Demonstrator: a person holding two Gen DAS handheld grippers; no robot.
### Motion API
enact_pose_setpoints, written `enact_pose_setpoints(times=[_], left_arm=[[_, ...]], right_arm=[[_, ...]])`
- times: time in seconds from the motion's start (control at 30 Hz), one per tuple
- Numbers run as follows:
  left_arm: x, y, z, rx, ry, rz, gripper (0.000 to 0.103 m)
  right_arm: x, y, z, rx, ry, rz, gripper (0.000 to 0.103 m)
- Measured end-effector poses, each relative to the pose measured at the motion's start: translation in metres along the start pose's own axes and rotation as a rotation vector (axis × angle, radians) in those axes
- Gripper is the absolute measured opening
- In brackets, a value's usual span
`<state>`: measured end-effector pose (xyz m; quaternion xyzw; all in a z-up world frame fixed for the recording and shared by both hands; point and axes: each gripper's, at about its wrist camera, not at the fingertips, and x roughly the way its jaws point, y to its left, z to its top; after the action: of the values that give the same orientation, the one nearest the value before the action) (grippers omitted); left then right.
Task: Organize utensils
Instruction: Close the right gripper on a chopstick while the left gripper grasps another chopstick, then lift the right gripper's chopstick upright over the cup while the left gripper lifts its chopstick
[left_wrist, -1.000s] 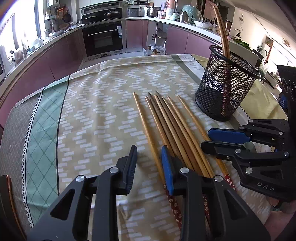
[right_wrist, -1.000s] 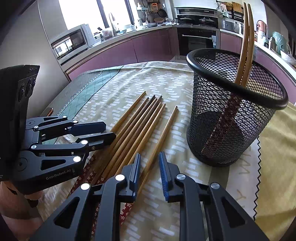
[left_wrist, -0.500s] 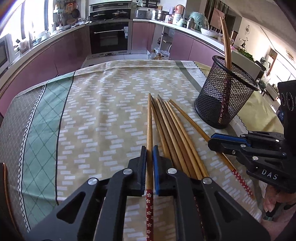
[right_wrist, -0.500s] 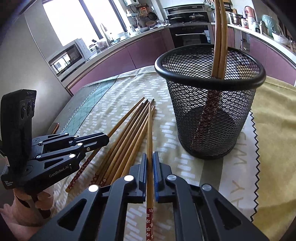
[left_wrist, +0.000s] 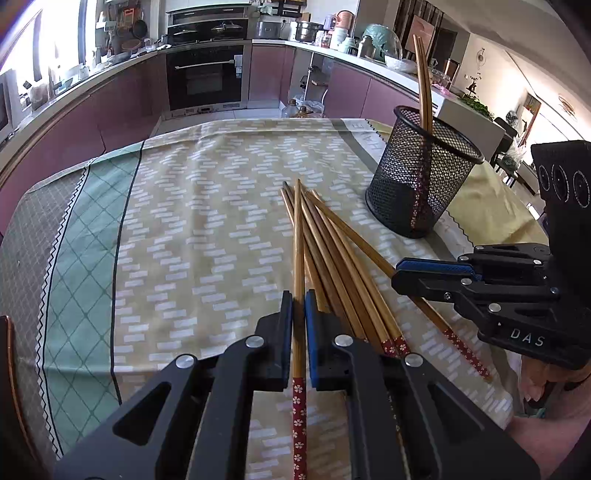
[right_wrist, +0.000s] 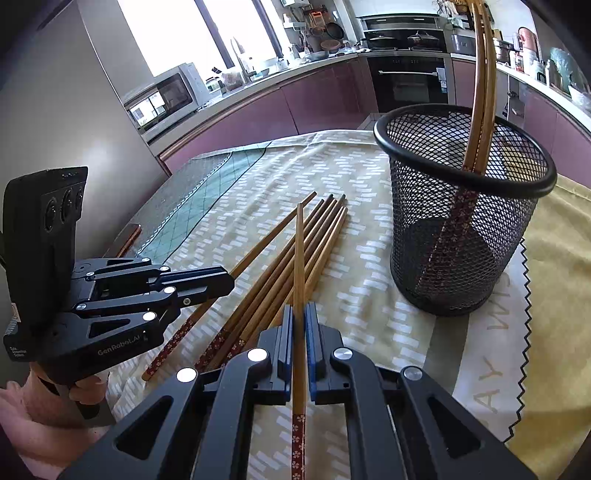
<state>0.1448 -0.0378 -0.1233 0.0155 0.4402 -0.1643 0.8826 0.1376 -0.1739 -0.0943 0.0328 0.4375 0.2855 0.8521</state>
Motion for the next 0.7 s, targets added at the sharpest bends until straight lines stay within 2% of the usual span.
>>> enact_pose_setpoints(times=[0.37,0.53,0.7], left_arm=[[0.014,0.002,0.000,0.030,0.040,-0.008,0.009],[0.017,0.000,0.007,0.031,0.045,-0.002,0.008],[0.006,-0.002,0.010,0.024,0.010,0.001,0.007]], right_arm=[[0.018,0.002,0.000,-0.021,0.052,-0.023,0.007],[0.016,0.003,0.000,-0.022,0.035,-0.019,0.006],[-0.006,0.000,0.000,-0.019,-0.030,0.000,0.006]])
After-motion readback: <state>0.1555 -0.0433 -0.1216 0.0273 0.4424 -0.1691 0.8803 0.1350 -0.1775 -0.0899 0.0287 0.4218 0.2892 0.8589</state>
